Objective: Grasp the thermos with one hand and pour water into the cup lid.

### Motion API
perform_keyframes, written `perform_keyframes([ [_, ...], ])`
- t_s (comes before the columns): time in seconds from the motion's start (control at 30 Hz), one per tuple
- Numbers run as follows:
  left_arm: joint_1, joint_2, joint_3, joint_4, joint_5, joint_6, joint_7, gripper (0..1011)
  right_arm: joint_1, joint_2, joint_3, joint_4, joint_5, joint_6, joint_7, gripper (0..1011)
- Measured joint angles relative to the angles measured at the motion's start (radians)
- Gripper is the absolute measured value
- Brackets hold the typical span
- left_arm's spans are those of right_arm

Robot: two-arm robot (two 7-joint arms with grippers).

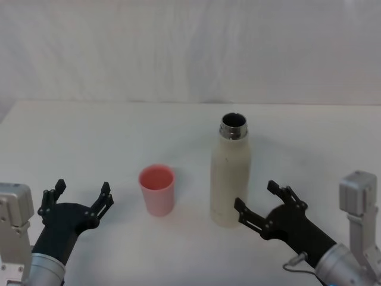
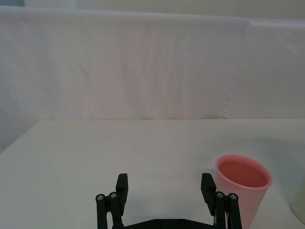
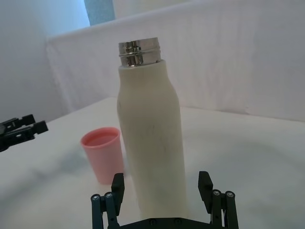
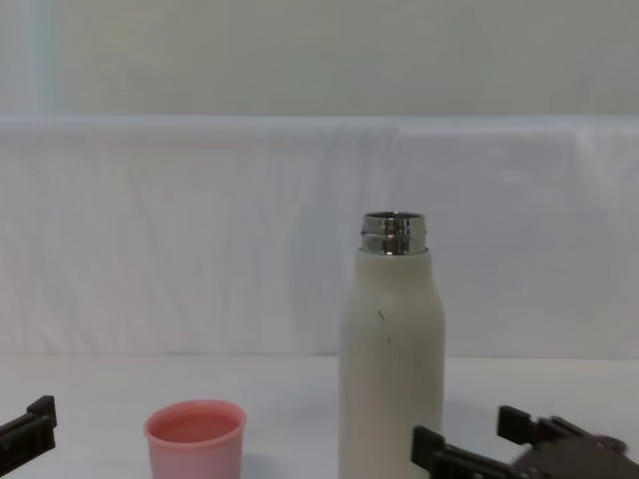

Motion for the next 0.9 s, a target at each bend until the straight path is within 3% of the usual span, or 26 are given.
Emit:
perform_keyframes([
  [0.33, 0.000, 0.000, 0.000, 0.000, 0.000, 0.000, 0.000, 1001, -0.075, 0.018, 0.003, -0.017, 0.033, -0.057, 0.023, 1000],
  [0.9, 0.000, 0.000, 0.000, 0.000, 0.000, 0.000, 0.000, 1001, -0.058, -0.007, -0.027, 0.022, 0.040, -0.070, 0.031, 1000],
])
